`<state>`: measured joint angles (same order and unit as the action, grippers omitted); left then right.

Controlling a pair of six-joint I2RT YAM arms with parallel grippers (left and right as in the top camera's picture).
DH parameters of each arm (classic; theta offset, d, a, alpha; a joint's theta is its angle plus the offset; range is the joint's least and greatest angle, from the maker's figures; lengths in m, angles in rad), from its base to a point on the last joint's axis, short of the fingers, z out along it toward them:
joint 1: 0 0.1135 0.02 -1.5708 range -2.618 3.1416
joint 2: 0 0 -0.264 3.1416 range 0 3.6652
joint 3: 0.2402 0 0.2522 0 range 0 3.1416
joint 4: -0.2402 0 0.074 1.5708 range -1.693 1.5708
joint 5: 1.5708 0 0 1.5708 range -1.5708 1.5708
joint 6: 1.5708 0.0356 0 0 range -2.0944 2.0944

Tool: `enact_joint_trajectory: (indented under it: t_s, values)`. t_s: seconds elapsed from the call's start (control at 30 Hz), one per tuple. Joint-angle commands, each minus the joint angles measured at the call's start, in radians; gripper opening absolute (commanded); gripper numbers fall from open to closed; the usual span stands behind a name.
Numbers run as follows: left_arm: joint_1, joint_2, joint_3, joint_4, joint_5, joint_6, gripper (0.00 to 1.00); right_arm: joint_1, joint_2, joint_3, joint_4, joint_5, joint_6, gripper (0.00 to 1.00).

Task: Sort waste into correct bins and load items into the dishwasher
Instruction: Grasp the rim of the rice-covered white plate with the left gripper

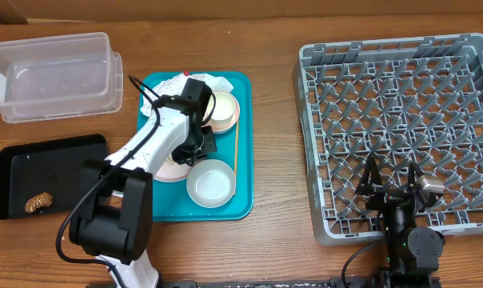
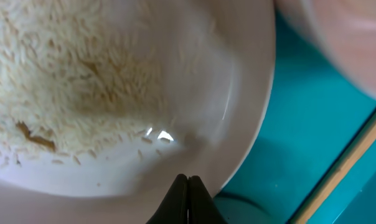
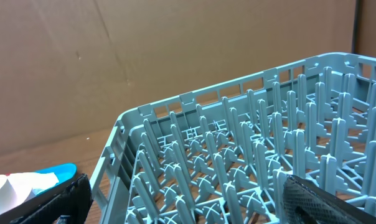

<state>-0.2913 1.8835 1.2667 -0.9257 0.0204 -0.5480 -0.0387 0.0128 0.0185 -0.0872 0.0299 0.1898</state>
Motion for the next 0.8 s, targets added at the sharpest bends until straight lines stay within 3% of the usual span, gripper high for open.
enact_joint_trajectory:
  t_s: [0.0, 0.4, 0.6, 0.7, 0.77]
  values:
    - [-0.006, 0.003, -0.001, -0.03, 0.021, -0.009, 0.04, -0.002, -0.01, -0.011, 0.007, -0.002, -0.004, 1.0]
    - [-0.013, 0.002, -0.001, -0.116, 0.101, 0.055, 0.04, -0.002, -0.01, -0.011, 0.007, -0.002, -0.004, 1.0]
    - [-0.01, 0.0, -0.001, 0.0, -0.05, 0.07, 0.04, -0.002, -0.01, -0.011, 0.007, -0.002, -0.004, 1.0]
    - [-0.01, 0.0, -0.001, 0.069, -0.079, 0.161, 0.12, -0.002, -0.01, -0.011, 0.007, -0.002, -0.004, 1.0]
    - [-0.011, 0.0, -0.001, 0.092, -0.066, 0.2, 0.23, -0.002, -0.01, -0.011, 0.007, -0.002, -0.004, 1.0]
